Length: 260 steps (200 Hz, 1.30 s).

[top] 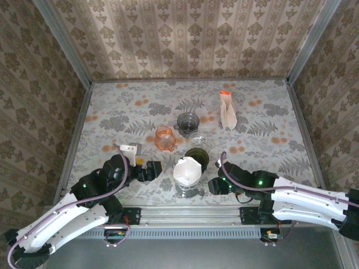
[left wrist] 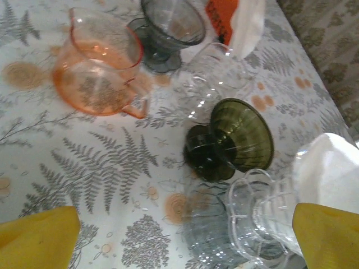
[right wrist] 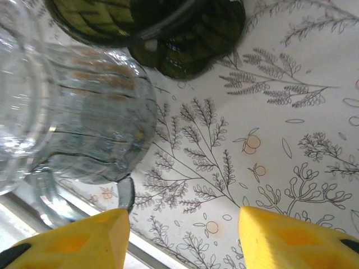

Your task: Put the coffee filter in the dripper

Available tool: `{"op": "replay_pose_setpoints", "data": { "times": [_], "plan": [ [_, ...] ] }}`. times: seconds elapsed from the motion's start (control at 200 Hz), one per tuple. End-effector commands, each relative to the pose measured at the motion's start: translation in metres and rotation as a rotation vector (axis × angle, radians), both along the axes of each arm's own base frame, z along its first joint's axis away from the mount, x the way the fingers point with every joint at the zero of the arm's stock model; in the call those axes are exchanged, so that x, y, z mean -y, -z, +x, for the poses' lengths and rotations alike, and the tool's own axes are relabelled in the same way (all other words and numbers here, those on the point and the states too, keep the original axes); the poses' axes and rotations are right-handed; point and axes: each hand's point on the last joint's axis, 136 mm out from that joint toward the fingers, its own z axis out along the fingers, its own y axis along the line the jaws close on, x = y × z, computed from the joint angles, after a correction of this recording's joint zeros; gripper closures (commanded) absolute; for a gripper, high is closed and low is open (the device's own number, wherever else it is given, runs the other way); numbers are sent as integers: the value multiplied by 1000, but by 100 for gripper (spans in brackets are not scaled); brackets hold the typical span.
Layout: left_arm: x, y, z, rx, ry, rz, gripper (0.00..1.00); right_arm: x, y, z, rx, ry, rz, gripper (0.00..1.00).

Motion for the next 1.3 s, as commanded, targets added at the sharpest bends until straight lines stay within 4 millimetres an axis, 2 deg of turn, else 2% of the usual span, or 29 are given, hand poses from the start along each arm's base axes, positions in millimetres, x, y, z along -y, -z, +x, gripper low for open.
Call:
{"op": "replay_pose_setpoints", "data": {
  "times": [0.0,0.175,0.425,0.59,0.81,1.295],
  "plan": [
    [-11,5,0,-40,-62,-22,2,-15,3,3,-18,10,70,50],
    [-19,-1,1,-29,-83,-9,1,-19,33,4,-160,49,116,58],
    [-32,-39,3,65,-96,9,1,-32,39,-4,-320,34,198,61],
    [-39,-56,3,108,-100,21,1,-32,51,-12,-376,35,190,64],
    [-45,-70,3,146,-108,28,1,-44,53,-8,-389,21,225,67],
    [-59,-85,-1,182,-128,31,0,-83,46,5,-378,-55,239,70]
  ]
}}
